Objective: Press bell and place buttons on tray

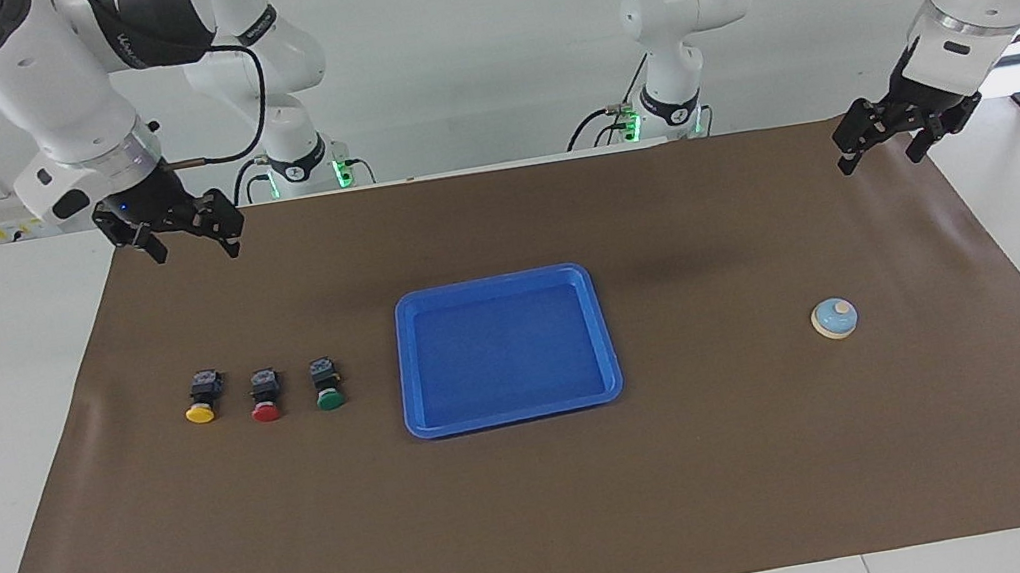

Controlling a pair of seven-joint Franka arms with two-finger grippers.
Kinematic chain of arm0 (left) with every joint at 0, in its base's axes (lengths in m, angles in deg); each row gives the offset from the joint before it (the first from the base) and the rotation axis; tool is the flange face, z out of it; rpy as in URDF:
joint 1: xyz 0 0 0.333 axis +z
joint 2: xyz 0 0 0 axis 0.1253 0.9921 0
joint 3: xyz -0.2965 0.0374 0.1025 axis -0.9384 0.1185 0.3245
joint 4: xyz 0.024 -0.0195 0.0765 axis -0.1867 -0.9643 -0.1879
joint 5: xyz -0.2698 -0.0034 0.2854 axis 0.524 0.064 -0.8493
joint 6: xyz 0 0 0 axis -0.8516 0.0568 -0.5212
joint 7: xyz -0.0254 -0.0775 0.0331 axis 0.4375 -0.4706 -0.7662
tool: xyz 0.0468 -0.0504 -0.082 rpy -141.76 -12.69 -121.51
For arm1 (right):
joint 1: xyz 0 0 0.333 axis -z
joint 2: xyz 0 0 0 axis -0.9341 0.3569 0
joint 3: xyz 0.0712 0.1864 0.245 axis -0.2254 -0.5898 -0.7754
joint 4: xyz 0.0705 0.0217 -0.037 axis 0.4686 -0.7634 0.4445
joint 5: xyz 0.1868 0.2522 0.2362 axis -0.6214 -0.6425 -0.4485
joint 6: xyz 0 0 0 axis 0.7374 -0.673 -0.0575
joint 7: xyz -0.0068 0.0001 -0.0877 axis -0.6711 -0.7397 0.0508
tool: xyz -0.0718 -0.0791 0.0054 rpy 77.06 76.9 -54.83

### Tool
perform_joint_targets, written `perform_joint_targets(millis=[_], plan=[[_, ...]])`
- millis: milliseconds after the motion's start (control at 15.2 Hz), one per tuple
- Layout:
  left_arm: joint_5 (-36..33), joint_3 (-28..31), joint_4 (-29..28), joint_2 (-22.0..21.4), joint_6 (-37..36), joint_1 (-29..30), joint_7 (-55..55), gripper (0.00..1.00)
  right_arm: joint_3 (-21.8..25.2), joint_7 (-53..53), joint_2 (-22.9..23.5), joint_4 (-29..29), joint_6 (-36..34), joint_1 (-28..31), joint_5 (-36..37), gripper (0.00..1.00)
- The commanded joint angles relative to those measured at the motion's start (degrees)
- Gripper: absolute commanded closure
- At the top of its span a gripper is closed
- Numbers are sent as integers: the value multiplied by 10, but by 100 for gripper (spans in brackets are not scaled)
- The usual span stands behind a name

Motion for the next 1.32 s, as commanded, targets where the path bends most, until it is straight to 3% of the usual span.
perform_joint_targets(millis=[0,461,593,659,724,1054,1251], plan=[[8,4,-8,-9,8,-5,2,0,-3,-16,-6,-2,-8,7,-1,0],[8,5,-40,-25,15,-6,0,0,-3,-16,-6,-2,-8,7,-1,0],[8,5,-64,-34,50,-6,0,54,-3,-16,-6,-2,-8,7,-1,0],[8,5,-76,-38,60,-6,-1,70,-3,-16,-6,-2,-8,7,-1,0],[8,6,-80,-39,63,-5,-16,100,-3,-16,-6,-2,-8,7,-1,0],[7,5,-166,-52,129,17,-18,100,-3,-16,-5,-2,-7,7,-1,0],[7,6,-167,-1,159,18,31,100,-3,-16,-6,-2,-8,7,-1,0]])
